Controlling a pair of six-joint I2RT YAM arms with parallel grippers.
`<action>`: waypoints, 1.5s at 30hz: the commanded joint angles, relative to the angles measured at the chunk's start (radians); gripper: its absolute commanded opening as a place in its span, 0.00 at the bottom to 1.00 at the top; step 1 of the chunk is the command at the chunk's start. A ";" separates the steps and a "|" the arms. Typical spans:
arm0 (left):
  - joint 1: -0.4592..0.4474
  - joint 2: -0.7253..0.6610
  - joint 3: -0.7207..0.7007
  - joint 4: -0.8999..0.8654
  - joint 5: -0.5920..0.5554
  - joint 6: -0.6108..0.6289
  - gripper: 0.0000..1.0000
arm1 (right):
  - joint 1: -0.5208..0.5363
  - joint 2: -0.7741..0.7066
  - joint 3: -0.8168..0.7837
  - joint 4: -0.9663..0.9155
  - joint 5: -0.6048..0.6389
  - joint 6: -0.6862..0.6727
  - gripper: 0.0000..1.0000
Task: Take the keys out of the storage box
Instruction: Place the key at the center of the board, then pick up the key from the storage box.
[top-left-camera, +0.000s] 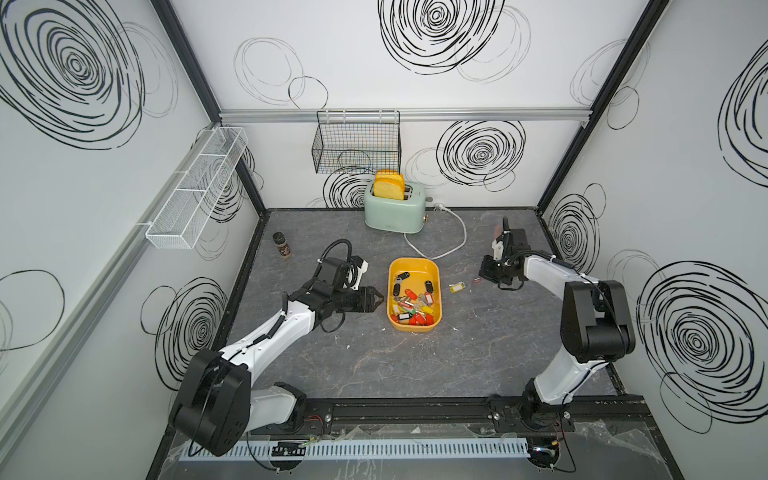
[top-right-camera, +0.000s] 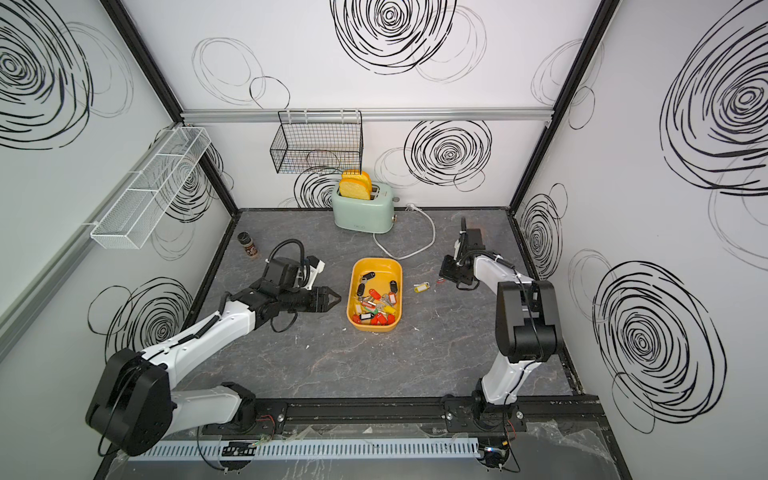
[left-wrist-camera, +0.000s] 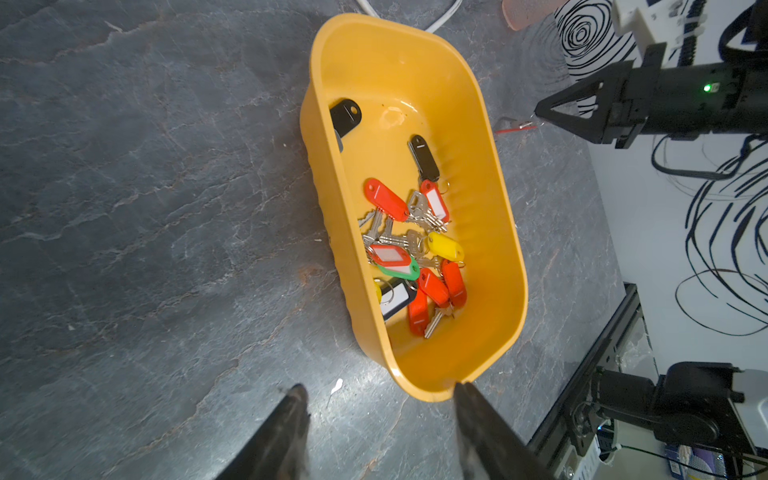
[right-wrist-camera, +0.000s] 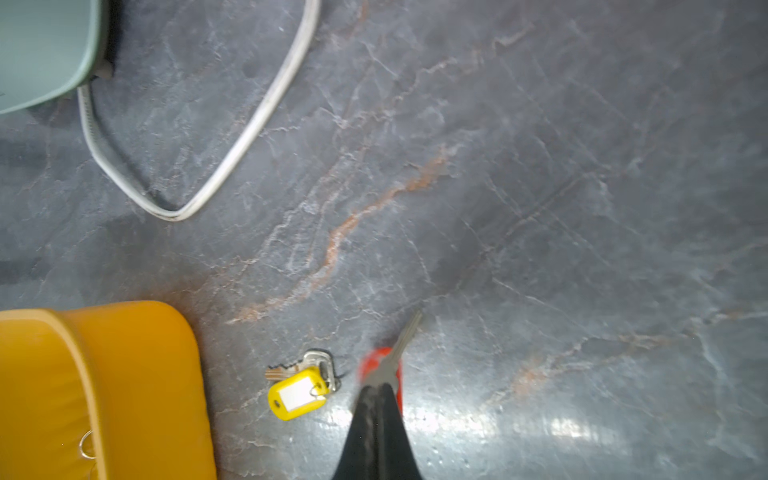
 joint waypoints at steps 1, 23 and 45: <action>-0.004 0.015 0.027 0.028 0.006 0.009 0.60 | -0.026 0.003 -0.029 0.029 -0.003 0.019 0.03; -0.005 0.037 0.041 0.035 0.003 0.011 0.60 | -0.046 -0.048 -0.043 0.001 0.027 -0.010 0.29; 0.027 0.040 0.039 0.007 -0.048 -0.012 0.59 | 0.401 -0.040 0.177 -0.118 0.011 -0.124 0.28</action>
